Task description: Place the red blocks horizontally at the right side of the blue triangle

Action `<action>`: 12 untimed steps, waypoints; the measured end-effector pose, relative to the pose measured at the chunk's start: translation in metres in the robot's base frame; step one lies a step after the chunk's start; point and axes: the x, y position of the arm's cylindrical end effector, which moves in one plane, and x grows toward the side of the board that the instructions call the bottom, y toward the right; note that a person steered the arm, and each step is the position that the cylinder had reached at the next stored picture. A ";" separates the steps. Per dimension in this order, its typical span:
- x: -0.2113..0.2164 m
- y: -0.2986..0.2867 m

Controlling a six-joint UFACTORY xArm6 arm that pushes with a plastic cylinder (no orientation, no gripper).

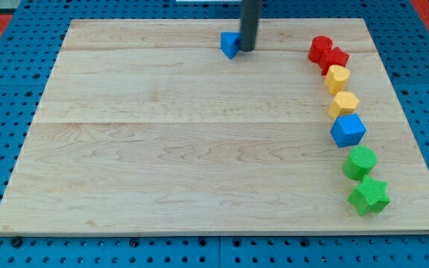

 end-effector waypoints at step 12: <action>0.075 0.120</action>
